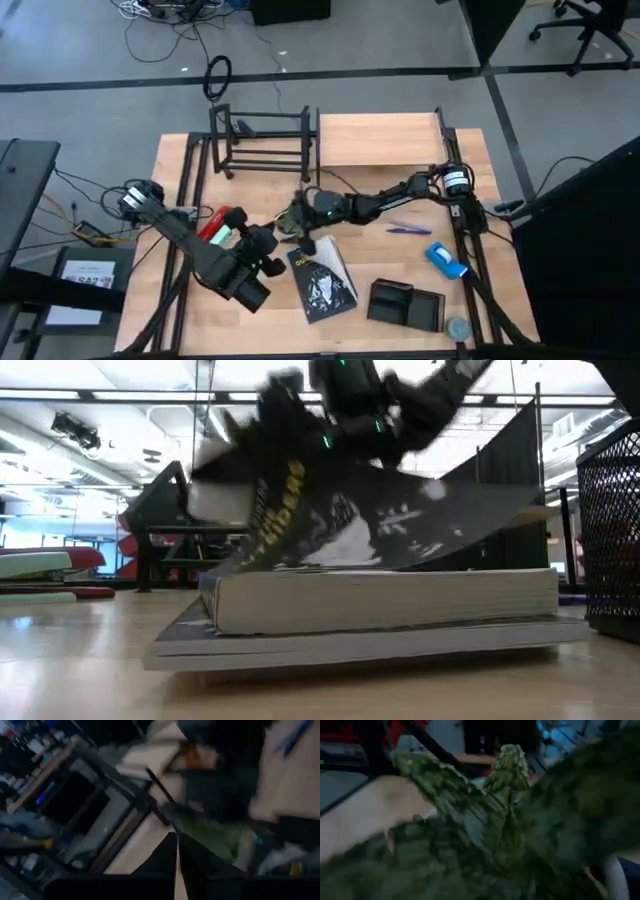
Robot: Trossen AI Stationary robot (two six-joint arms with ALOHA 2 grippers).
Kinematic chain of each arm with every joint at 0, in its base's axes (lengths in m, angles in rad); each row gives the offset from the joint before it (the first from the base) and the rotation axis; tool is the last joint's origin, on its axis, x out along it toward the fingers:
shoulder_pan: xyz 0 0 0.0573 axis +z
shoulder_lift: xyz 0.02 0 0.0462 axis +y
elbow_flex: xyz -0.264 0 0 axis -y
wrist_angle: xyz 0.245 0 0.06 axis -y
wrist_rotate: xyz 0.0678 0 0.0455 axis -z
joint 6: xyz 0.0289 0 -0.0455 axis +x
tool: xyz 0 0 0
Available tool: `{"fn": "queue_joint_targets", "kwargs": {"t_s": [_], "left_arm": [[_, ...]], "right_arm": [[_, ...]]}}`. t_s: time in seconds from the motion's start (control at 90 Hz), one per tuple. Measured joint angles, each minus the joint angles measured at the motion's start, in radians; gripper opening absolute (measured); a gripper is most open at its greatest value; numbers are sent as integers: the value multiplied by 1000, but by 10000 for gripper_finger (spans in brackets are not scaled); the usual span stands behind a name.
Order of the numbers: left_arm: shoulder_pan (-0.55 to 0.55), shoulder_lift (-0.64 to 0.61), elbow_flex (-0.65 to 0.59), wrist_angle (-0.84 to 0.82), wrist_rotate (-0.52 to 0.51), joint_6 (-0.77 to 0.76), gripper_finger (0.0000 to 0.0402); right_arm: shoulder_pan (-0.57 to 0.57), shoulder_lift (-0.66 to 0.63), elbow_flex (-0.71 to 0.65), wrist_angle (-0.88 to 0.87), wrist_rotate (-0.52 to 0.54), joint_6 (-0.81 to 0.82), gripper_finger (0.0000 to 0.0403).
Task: Stock shelves
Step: Remove the white flower pot from under the shelf
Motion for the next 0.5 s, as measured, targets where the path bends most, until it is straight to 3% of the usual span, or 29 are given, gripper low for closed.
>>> {"fn": "queue_joint_targets", "kwargs": {"t_s": [0.133, 0.322, 0.5], "left_arm": [[-5, -11, 41, 6, -37, 38, 0], [-7, -12, 67, 8, -40, 81, 0], [-19, -12, 67, 10, -47, 81, 0]], "right_arm": [[45, 0, 77, -76, 75, -88, 316], [15, -4, 138, -180, 158, -117, 316], [-17, -18, 165, -211, 28, -10, 316]]}}
